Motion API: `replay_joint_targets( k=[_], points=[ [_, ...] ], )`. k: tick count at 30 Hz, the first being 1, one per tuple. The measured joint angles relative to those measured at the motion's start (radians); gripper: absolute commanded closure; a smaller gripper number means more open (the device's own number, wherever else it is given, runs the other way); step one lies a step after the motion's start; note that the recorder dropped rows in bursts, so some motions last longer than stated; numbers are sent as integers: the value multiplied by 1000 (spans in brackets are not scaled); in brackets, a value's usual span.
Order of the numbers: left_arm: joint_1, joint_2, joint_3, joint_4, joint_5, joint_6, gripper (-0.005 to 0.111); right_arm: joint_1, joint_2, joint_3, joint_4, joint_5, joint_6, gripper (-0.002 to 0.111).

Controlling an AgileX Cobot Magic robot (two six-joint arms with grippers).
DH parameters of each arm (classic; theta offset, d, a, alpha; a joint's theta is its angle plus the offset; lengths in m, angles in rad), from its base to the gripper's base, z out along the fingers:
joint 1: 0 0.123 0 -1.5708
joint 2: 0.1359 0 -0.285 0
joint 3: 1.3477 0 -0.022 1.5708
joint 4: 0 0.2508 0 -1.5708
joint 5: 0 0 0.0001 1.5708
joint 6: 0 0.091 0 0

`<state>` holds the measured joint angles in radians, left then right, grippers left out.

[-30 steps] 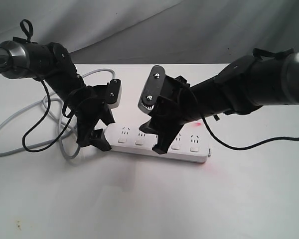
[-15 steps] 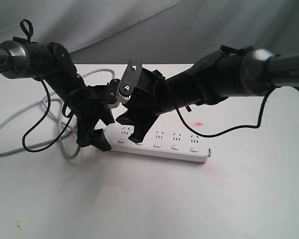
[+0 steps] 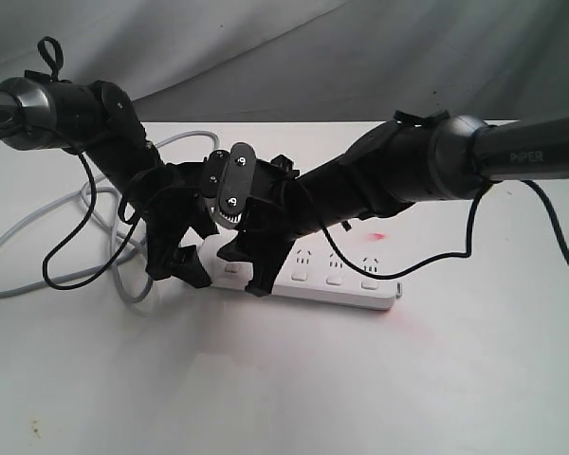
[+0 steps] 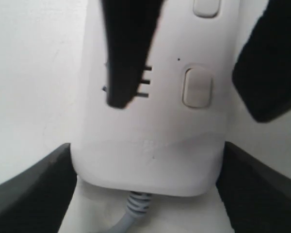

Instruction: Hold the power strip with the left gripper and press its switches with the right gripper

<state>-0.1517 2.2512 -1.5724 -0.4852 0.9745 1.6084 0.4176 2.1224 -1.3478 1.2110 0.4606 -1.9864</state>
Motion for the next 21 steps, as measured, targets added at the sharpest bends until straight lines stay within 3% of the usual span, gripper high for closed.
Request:
replay_joint_targets(
  k=[21],
  points=[
    [0,0,0,0,0,0,55,0,40,-11,34,-19,-135,65]
  ],
)
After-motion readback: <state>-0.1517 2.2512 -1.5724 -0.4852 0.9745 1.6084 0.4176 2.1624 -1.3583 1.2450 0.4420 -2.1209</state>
